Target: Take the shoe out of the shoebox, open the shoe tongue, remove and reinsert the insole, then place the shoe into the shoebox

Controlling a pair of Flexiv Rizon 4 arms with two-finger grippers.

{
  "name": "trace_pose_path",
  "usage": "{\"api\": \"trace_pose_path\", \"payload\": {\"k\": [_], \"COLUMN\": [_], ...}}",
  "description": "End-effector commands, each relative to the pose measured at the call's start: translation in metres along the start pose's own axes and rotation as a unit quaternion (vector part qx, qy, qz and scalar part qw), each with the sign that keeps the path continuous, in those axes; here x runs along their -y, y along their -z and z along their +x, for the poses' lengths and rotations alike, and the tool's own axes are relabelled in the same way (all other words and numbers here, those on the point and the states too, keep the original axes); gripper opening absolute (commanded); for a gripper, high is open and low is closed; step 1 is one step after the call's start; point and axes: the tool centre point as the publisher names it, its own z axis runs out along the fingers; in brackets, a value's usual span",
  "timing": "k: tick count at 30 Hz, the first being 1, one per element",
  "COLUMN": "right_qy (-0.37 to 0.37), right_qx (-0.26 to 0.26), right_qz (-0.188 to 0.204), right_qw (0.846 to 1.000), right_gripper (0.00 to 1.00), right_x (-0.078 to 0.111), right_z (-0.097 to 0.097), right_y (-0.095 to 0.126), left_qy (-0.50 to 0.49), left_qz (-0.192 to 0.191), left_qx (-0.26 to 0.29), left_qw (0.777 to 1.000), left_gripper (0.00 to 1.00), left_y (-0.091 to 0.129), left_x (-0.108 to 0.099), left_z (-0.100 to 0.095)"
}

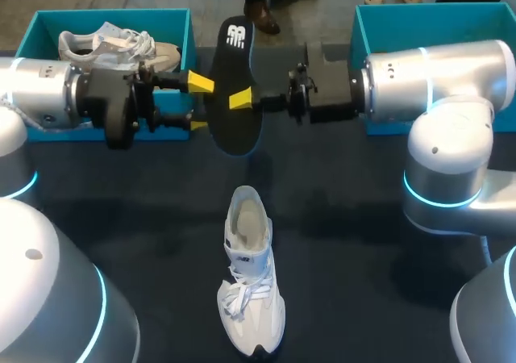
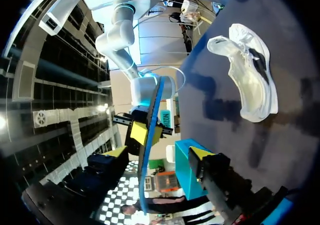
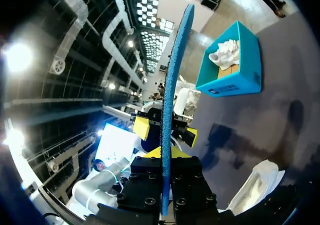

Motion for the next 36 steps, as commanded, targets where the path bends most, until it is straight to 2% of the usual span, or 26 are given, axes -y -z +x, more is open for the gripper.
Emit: {"api": "trace_pose_path", "payload": {"k": [1, 3, 18, 20, 22, 28, 34, 36], "right_qy": [0.029, 0.042, 0.044, 0.053, 0.078, 0.138, 0.175, 0.187], "right_qx": [-0.014, -0.012, -0.006, 0.003, 0.030, 0.022, 0.037, 0.039], "right_qz": [-0.010, -0.010, -0.007, 0.000, 0.006, -0.002, 0.004, 0.007], "right_qw": [0.999, 0.999, 0.999, 0.999, 0.996, 0.990, 0.984, 0.981], "right_gripper": [0.00, 0.00, 0.00, 0.00, 0.00, 0.00, 0.00, 0.00], "right_x": [0.005, 0.004, 0.005, 0.004, 0.004, 0.007, 0.004, 0.004], "right_z": [-0.003, -0.003, -0.004, -0.001, 0.001, -0.002, -0.010, -0.013], "right_y": [0.005, 0.006, 0.006, 0.004, 0.001, 0.003, 0.012, 0.013], "left_qy": [0.035, 0.073, 0.073, 0.086, 0.125, 0.216, 0.298, 0.318], "left_qz": [-0.013, -0.021, -0.021, -0.034, -0.065, -0.113, -0.135, -0.133], "left_qx": [-0.014, -0.035, -0.035, -0.056, -0.076, -0.134, -0.202, -0.207], "left_qw": [0.999, 0.997, 0.997, 0.994, 0.987, 0.960, 0.923, 0.915], "left_gripper": [1.00, 1.00, 1.00, 1.00, 1.00, 1.00, 1.00, 1.00], "left_y": [0.022, 0.028, 0.028, 0.020, 0.018, 0.032, 0.043, 0.045], "left_x": [0.015, 0.015, 0.015, 0.014, 0.011, 0.007, 0.010, 0.014], "left_z": [-0.001, 0.002, 0.002, 0.004, 0.002, 0.004, 0.023, 0.028]}}
